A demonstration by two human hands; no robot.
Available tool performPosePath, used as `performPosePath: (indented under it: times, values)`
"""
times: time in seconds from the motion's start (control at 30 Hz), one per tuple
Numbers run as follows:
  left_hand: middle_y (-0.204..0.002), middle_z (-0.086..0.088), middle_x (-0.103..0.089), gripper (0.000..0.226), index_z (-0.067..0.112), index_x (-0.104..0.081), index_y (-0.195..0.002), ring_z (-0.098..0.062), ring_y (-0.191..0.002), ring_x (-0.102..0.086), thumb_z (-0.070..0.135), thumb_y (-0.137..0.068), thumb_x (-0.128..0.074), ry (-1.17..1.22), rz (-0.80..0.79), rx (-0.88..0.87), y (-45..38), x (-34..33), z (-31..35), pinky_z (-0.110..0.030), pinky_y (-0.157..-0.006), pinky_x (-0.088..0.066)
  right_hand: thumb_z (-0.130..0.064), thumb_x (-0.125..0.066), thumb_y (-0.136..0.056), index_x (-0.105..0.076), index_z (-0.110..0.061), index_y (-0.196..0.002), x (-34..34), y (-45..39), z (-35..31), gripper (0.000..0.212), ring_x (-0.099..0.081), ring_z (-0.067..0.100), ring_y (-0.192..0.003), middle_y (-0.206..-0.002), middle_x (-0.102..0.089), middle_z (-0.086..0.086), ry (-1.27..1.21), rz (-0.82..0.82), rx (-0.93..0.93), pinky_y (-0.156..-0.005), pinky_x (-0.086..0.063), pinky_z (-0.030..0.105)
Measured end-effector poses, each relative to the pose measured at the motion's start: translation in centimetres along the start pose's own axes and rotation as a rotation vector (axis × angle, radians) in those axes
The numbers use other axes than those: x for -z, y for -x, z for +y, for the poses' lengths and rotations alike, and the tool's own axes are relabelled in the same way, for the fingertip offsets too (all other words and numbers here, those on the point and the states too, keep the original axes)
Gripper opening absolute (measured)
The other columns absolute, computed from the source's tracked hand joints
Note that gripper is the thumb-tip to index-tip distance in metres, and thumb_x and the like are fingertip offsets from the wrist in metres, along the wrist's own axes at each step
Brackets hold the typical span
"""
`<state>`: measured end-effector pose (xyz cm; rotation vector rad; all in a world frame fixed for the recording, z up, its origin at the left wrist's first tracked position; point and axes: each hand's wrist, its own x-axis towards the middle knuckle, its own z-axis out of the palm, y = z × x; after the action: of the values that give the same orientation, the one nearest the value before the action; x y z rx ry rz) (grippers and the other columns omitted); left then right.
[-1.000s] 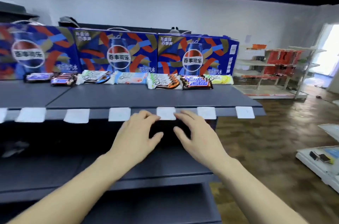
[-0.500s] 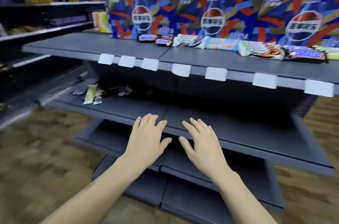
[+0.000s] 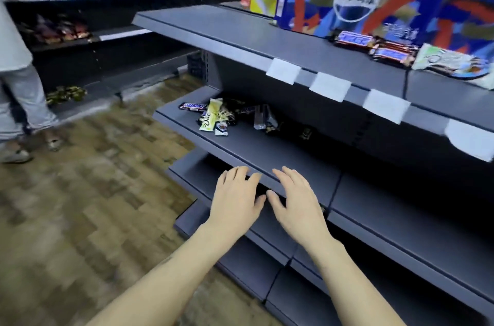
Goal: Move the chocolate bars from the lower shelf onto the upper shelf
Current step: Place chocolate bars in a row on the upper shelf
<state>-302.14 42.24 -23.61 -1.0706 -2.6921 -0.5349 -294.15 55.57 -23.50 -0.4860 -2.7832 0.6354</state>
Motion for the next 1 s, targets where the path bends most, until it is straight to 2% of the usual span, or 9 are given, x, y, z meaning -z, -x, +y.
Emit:
performPosePath:
  times: [0.13,0.3,0.43,0.5,0.57,0.63,0.77,0.87,1.0]
  values:
    - [-0.121,-0.005,-0.058,0.044,0.019,-0.060,-0.124,-0.025,-0.118,-0.052,0.036,-0.084,-0.064,0.024,0.003,-0.010,-4.6,-2.0,-4.3,-0.039,-0.102,-0.040,-0.040,-0.048,-0.099,-0.036,-0.029,-0.148,-2.7,-6.2,-0.8,0.052,-0.017,0.009,-0.146,-0.156,-0.030,-0.008,-0.026,0.012,-0.041,-0.116,-0.024,0.030]
    - [-0.125,-0.004,-0.054,0.044,0.018,-0.055,-0.128,-0.025,-0.122,-0.047,0.034,-0.087,-0.059,0.055,-0.063,-0.007,-9.4,-4.4,-8.6,-0.035,-0.101,-0.037,-0.037,-0.051,-0.097,-0.038,-0.027,-0.146,-5.8,-11.9,-0.8,0.051,-0.024,0.010,-0.143,-0.154,-0.032,-0.007,-0.074,0.020,-0.108,-0.105,-0.033,0.028]
    - [-0.125,-0.004,-0.051,0.044,0.017,-0.050,-0.128,-0.025,-0.121,-0.043,0.039,-0.090,-0.055,0.004,-0.134,0.023,-13.6,-6.9,-11.7,-0.033,-0.096,-0.039,-0.036,-0.052,-0.096,-0.038,-0.025,-0.146,-8.2,-16.1,0.2,0.053,-0.034,0.015,-0.138,-0.152,-0.035,-0.006,-0.071,-0.022,-0.126,-0.107,-0.039,0.034]
    - [-0.128,-0.006,-0.050,0.047,0.016,-0.049,-0.129,-0.027,-0.123,-0.041,0.039,-0.089,-0.055,-0.026,-0.168,0.065,-15.6,-8.1,-12.9,-0.035,-0.097,-0.040,-0.034,-0.053,-0.096,-0.036,-0.022,-0.147,-9.4,-18.0,1.0,0.055,-0.034,0.017,-0.139,-0.153,-0.034,-0.004,-0.066,-0.070,-0.130,-0.109,-0.037,0.036]
    - [-0.136,-0.009,-0.044,0.054,0.016,-0.046,-0.134,-0.029,-0.128,-0.036,0.042,-0.088,-0.058,-0.043,-0.208,0.105,-17.3,-9.3,-13.9,-0.038,-0.100,-0.038,-0.035,-0.052,-0.097,-0.032,-0.021,-0.150,-10.6,-19.5,1.7,0.058,-0.030,0.018,-0.142,-0.156,-0.030,-0.002,-0.051,-0.125,-0.153,-0.113,-0.032,0.035]
    - [-0.148,-0.013,-0.031,0.067,0.016,-0.040,-0.140,-0.033,-0.138,-0.023,0.049,-0.085,-0.062,-0.013,-0.255,0.137,-18.8,-10.2,-14.6,-0.041,-0.106,-0.033,-0.038,-0.049,-0.098,-0.028,-0.021,-0.152,-11.8,-20.5,2.3,0.060,-0.024,0.019,-0.144,-0.159,-0.027,-0.002,0.001,-0.157,-0.170,-0.115,-0.028,0.035]
    - [-0.159,-0.017,-0.005,0.101,0.016,-0.021,-0.150,-0.037,-0.145,-0.001,0.056,-0.073,-0.073,0.023,-0.363,0.161,-21.7,-10.8,-15.5,-0.046,-0.114,-0.021,-0.042,-0.041,-0.101,-0.025,-0.024,-0.153,-13.7,-23.3,3.1,0.058,-0.027,0.026,-0.136,-0.163,-0.012,-0.001,0.196,-0.061,-0.145,-0.109,-0.031,0.042]
    - [-0.159,-0.016,-0.001,0.112,0.015,-0.015,-0.152,-0.038,-0.145,-0.001,0.054,-0.068,-0.078,0.065,-0.448,0.215,-22.8,-11.0,-15.9,-0.047,-0.114,-0.021,-0.038,-0.034,-0.103,-0.013,-0.027,-0.156,-14.4,-26.2,3.5,0.057,-0.032,0.030,-0.129,-0.163,0.001,-0.005,0.258,-0.048,-0.131,-0.101,-0.037,0.044]
    - [-0.157,-0.011,-0.011,0.108,0.016,-0.024,-0.149,-0.034,-0.140,-0.015,0.057,-0.066,-0.078,0.053,-0.416,0.213,-22.7,-11.5,-16.1,-0.042,-0.111,-0.025,-0.036,-0.030,-0.103,-0.010,-0.025,-0.156,-15.1,-29.1,4.3,0.058,-0.034,0.034,-0.130,-0.164,0.002,-0.005,0.312,-0.025,-0.167,-0.100,-0.040,0.043]
